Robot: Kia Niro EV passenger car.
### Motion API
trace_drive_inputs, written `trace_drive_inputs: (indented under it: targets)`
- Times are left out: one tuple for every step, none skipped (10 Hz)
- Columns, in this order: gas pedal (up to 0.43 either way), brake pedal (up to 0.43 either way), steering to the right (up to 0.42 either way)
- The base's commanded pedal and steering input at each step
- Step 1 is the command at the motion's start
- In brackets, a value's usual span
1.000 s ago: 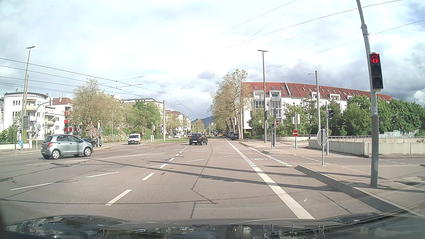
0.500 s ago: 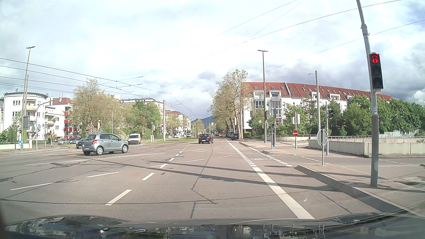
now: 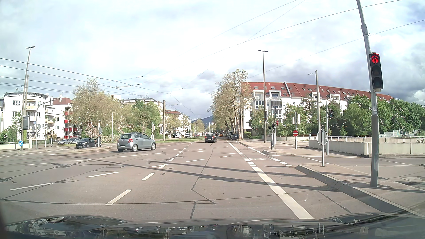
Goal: Follow the waypoints while adhering to traffic rules and regulations
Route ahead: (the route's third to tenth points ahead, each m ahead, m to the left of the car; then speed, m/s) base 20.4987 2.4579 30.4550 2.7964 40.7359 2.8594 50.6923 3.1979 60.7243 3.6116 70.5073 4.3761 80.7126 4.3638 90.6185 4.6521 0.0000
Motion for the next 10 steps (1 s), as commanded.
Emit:
trace_drive_inputs:
  targets:
    - [0.000,0.159,-0.015]
    - [0.000,0.152,-0.015]
    - [0.000,0.159,-0.015]
    - [0.000,0.159,-0.015]
    - [0.000,0.152,-0.015]
    - [0.000,0.159,-0.015]
    - [0.000,0.159,-0.015]
    - [0.000,0.159,-0.015]
    - [0.000,0.159,-0.015]
    - [0.000,0.152,-0.015]
